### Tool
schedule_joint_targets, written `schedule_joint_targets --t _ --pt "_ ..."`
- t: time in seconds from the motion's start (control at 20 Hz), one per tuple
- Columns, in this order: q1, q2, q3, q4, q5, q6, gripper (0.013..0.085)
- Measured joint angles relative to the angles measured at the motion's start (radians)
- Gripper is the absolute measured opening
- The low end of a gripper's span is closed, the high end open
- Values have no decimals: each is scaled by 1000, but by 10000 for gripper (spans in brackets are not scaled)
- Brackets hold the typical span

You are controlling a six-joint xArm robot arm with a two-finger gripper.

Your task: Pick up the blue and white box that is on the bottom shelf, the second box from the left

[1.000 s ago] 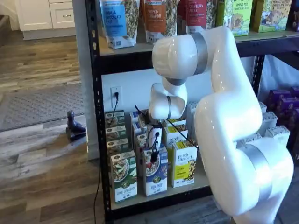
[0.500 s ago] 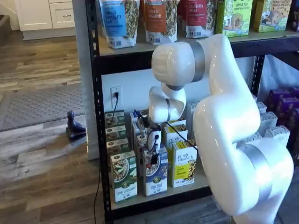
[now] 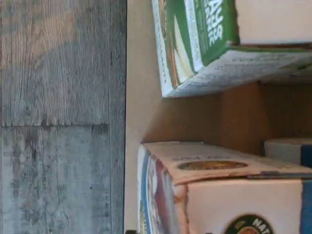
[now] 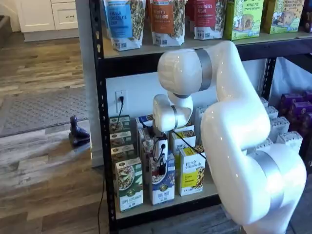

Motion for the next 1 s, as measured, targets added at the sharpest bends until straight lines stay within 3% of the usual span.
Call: schedule_joint_targets --t 0.25,0.35,0.4,0.6,0.9,1.0 --pt "2 14 -13 -10 21 11 850" --pt "4 18 -17 -5 27 8 770" --pt "5 19 -17 -4 24 8 770" --pt "7 22 -18 -7 17 13 650" --pt "9 24 -12 -15 5 22 650" --pt "10 23 -11 -9 6 18 570"
